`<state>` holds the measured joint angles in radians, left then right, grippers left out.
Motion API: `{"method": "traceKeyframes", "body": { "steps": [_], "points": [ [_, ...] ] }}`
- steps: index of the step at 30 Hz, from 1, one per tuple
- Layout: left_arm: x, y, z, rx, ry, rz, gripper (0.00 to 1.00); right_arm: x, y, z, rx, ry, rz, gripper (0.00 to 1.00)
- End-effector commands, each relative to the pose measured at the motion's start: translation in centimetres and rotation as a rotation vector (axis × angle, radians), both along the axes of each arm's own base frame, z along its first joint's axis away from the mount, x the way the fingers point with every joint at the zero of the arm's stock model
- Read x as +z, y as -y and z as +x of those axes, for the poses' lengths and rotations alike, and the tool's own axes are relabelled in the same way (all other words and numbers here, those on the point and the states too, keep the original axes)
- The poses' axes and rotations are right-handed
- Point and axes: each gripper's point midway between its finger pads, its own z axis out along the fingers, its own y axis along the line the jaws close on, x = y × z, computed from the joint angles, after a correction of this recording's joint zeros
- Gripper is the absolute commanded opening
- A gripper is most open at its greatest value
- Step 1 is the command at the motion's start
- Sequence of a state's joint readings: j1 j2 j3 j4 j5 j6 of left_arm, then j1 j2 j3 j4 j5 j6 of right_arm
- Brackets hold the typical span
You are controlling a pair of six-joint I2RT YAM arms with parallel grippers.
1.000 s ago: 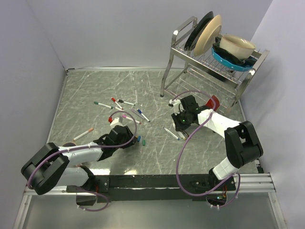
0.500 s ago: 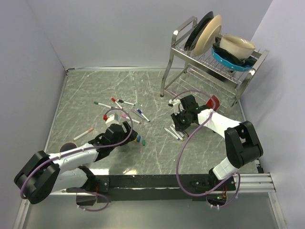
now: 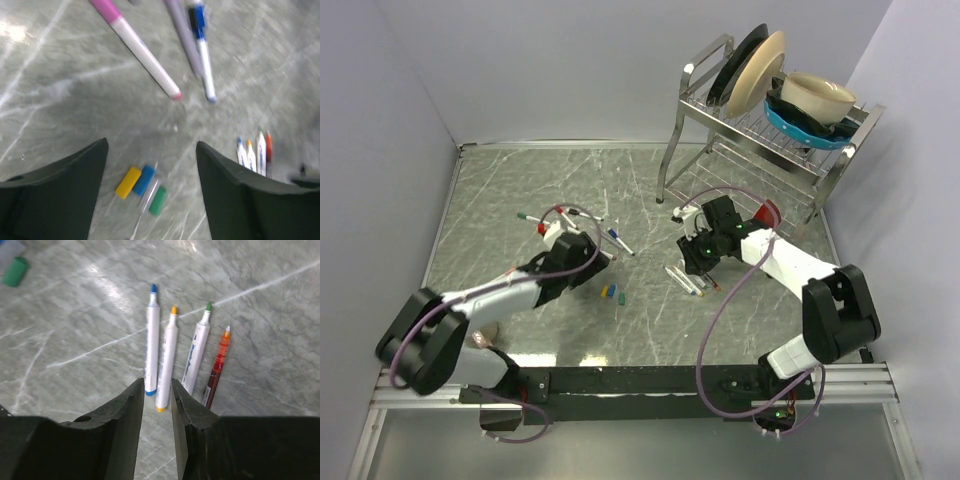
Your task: Open the pen caps
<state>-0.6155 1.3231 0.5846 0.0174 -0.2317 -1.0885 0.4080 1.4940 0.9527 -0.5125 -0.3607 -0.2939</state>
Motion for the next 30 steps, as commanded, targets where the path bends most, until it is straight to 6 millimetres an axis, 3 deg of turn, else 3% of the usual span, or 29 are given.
{"method": "traceKeyframes", "body": {
  "steps": [1, 2, 3, 5, 7, 8, 12, 22, 30],
  "points": [
    [-1.4, -1.9, 1.3, 0.191, -0.176, 0.125, 0.69, 4.0, -1.4, 0.2, 0.084, 0.099, 0.077, 0.37],
    [0.0, -1.2, 2.6, 0.206, -0.165, 0.123, 0.65, 4.3, -1.4, 0.1, 0.085, 0.106, 0.081, 0.37],
    [-1.5, -2.1, 2.1, 0.23, -0.229, 0.192, 0.57, 4.4, -1.5, 0.1, 0.086, 0.109, 0.085, 0.37],
    [-0.5, -1.5, 3.3, 0.255, -0.238, 0.197, 0.54, 4.7, -1.5, 0.0, 0.091, 0.116, 0.09, 0.37],
    [-1.7, -1.8, 3.1, 0.268, -0.297, 0.254, 0.53, 4.9, -1.6, 0.0, 0.095, 0.122, 0.093, 0.36],
    [-1.0, -1.2, 3.9, 0.271, -0.29, 0.246, 0.53, 5.1, -1.6, -0.1, 0.097, 0.124, 0.096, 0.37],
    [-2.5, -0.8, 4.5, 0.269, -0.343, 0.295, 0.53, 5.4, -1.7, -0.2, 0.1, 0.134, 0.104, 0.37],
    [-3.3, -0.3, 5.9, 0.276, -0.393, 0.366, 0.54, 5.7, -1.7, -0.2, 0.103, 0.147, 0.108, 0.37],
    [-5.1, -0.9, 4.8, 0.29, -0.465, 0.409, 0.47, 5.7, -1.7, -0.3, 0.106, 0.145, 0.11, 0.37]
  ]
}}
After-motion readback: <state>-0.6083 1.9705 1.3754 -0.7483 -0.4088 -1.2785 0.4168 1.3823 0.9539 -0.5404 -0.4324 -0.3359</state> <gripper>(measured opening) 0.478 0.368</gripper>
